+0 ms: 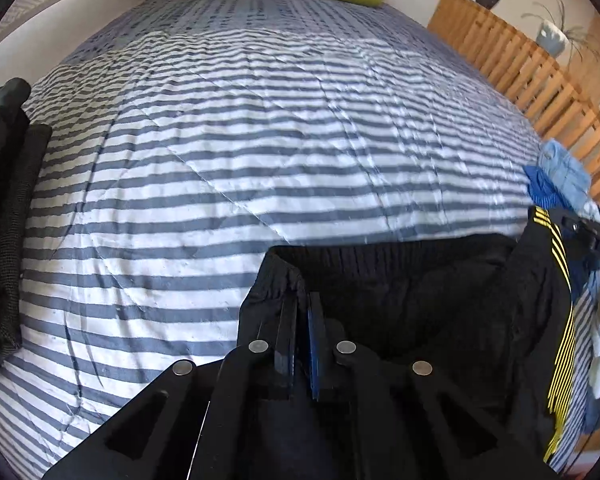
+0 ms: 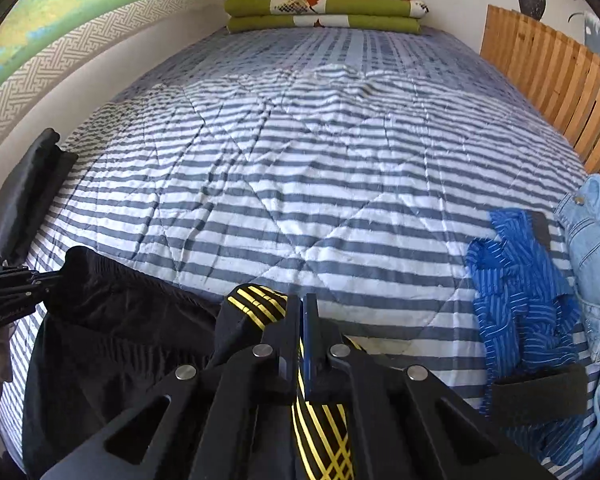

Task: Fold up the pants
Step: 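Lower the pants onto the bed cover with both tools, waistband first, then open both tools and lay the pants flat along the bed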

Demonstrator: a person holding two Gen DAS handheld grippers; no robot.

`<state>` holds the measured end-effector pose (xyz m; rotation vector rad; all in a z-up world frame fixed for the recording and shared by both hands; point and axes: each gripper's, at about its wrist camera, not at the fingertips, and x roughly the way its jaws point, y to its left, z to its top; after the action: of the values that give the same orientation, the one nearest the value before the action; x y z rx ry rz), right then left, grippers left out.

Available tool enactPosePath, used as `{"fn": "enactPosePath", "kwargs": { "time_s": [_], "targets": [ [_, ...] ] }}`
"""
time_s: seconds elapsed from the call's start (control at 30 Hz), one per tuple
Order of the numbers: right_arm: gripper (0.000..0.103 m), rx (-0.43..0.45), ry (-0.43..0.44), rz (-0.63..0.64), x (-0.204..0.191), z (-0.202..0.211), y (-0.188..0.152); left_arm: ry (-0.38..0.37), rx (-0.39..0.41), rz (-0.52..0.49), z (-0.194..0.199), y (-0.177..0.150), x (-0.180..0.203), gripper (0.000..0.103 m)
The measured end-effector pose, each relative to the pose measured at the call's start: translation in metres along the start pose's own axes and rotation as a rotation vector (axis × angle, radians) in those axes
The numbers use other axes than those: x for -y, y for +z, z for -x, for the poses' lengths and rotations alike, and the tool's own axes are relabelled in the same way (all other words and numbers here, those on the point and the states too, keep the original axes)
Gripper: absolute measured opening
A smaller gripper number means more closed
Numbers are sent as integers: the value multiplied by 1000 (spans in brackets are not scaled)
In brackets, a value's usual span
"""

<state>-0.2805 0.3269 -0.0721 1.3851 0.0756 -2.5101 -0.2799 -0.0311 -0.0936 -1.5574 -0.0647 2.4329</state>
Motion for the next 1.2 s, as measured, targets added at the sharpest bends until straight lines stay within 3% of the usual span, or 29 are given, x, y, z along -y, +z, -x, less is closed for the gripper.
{"fn": "enactPosePath", "kwargs": {
  "time_s": [0.13,0.23,0.27,0.3,0.37,0.4,0.5,0.6,0.7,0.87,0.97,1.2],
  "targets": [
    [1,116,49,-109,27,29,12,46,64,47,17,28,-14,6],
    [1,158,-40,-163,41,30,17,178,61,91,10,44,-23,9],
    [3,143,-95,-172,44,26,17,214,49,101,7,47,-26,16],
    [7,110,-91,-176,47,19,17,199,45,109,6,48,-29,20],
    [21,38,7,-220,58,7,13,160,64,112,12,43,-31,25],
    [24,27,27,-234,61,5,9,147,64,94,14,39,-28,27],
    [24,4,3,-172,59,5,-5,106,48,32,22,18,-18,47],
    [24,-15,30,-159,59,13,-24,88,35,-6,36,-14,-13,50],
    [24,-18,62,-168,63,33,-47,26,14,7,59,-57,-16,50],
    [25,-35,122,-126,53,74,-87,-13,-9,34,106,-138,-25,51],
    [25,-47,152,-86,34,98,-109,-26,-30,41,132,-187,-29,51],
    [30,-91,318,41,-44,143,-179,-46,-68,70,167,-287,-36,51]
  ]
}}
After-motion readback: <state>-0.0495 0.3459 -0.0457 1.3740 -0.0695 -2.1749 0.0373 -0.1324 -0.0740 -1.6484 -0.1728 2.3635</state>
